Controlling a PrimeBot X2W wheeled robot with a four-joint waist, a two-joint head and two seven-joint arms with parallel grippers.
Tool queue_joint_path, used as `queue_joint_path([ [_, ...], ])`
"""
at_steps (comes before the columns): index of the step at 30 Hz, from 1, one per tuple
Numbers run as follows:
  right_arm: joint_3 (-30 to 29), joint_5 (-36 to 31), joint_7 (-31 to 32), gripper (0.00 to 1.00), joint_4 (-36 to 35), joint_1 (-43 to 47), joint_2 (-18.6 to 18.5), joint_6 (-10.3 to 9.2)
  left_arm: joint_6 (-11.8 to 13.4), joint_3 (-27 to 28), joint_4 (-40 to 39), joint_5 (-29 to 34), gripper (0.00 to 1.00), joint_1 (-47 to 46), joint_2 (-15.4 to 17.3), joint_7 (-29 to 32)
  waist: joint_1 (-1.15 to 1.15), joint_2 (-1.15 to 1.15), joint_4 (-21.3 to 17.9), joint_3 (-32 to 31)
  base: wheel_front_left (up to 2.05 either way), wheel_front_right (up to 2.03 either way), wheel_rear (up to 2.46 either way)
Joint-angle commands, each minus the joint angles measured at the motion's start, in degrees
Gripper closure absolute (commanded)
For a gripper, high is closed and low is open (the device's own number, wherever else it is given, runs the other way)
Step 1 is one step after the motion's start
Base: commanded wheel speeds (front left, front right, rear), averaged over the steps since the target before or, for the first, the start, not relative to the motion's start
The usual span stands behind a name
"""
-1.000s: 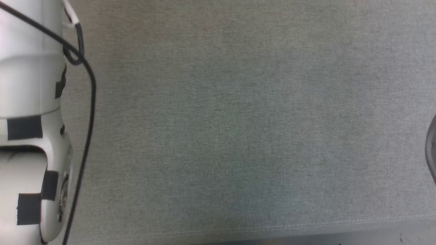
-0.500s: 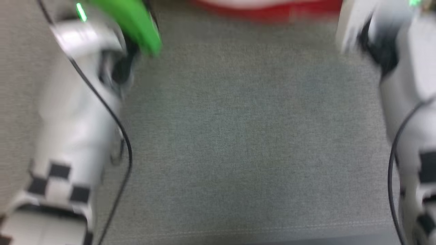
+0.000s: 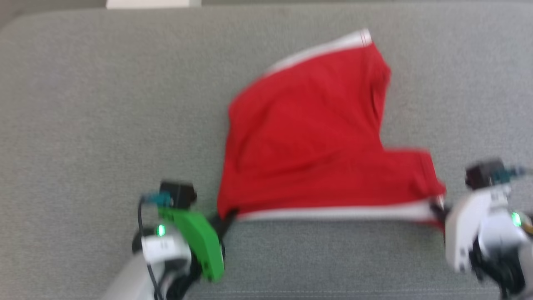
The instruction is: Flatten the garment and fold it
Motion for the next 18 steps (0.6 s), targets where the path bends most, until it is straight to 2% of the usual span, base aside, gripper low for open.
queue_joint_path([
  [1,-1.7,-0.8,2.4,1.00,-3.3,3.9,0.6,-0.12,1.5,0.0,-2.2,-0.4,1.00,3.1,1.3,0.5,0.01,0.00,1.0,-3.6,0.00,0.00,0.00],
  [5,-5.2,-2.7,7.9,1.00,-12.1,13.0,3.6,-0.12,4.7,-1.1,-8.8,0.1,1.00,9.6,3.3,2.0,0.01,0.00,1.0,-4.3,0.00,0.00,0.00],
  [9,-7.2,-3.6,8.2,1.00,-18.5,16.2,6.6,-0.12,6.5,-1.2,-14.9,0.5,1.00,13.0,3.8,1.4,0.01,0.00,1.1,-4.3,0.00,0.00,0.00],
  [13,-7.5,-4.9,5.4,1.00,-20.9,13.8,7.0,-0.12,6.3,-0.9,-18.1,0.6,1.00,12.3,2.5,-0.6,0.01,0.00,1.4,-3.9,0.00,0.00,0.00],
  [18,-5.4,-6.0,3.8,1.00,-18.7,6.0,4.6,-0.12,5.1,-1.5,-17.0,1.6,1.00,6.7,0.1,-1.4,0.01,0.00,2.0,-2.2,0.00,0.00,0.00],
])
